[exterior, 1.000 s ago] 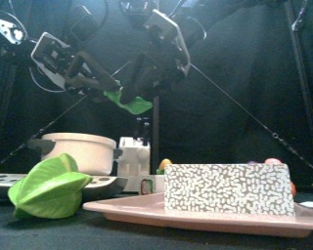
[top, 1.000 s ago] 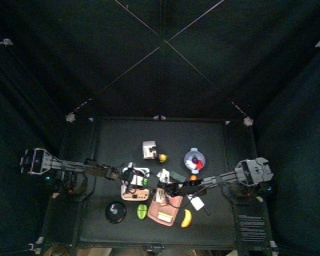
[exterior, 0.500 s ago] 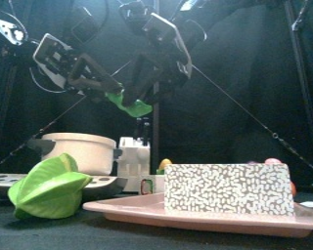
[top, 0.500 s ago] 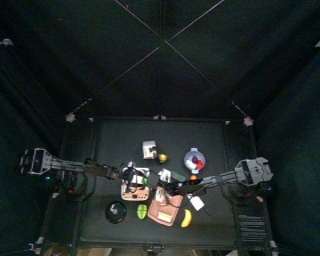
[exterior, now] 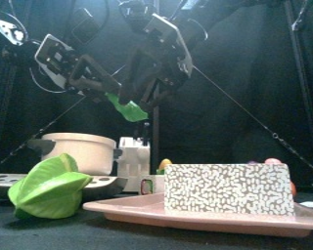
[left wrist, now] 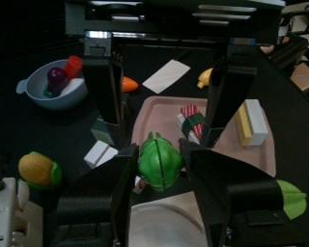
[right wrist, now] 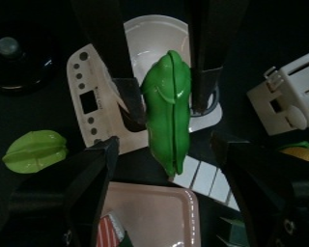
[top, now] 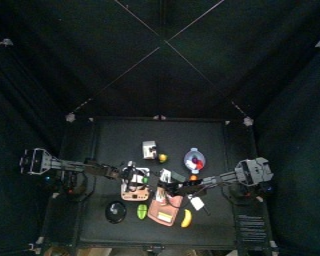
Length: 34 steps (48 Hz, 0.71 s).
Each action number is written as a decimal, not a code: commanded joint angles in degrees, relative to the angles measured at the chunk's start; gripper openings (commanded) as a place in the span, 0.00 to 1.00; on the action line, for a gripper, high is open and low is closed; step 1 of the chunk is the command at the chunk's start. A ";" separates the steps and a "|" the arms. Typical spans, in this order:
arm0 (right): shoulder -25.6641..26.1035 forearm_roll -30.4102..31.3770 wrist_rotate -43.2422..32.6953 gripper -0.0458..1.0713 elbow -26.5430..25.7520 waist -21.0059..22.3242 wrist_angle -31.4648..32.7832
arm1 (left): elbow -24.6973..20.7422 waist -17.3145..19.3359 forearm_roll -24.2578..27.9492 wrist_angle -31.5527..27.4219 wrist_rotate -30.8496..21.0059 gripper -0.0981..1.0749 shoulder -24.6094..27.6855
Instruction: Hand over pea
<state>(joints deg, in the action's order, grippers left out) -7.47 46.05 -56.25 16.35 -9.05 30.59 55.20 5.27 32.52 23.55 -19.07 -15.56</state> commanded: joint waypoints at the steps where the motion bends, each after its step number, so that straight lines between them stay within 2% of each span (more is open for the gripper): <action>1: 1.49 0.53 0.00 0.97 -0.79 0.00 1.41 | -0.88 0.00 -0.88 0.18 0.00 0.68 -0.62; 11: 1.49 0.53 -0.35 0.97 -0.88 0.00 4.92 | -0.53 0.00 -1.67 0.18 0.00 0.68 -0.44; 34: 2.99 -0.09 -0.44 0.97 -0.26 -0.88 6.94 | -0.62 0.26 -1.76 0.18 0.26 0.68 -1.23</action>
<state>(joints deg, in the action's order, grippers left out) -7.47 45.70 -56.60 16.52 -9.40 36.47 55.28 5.19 30.76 23.55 -18.98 -15.64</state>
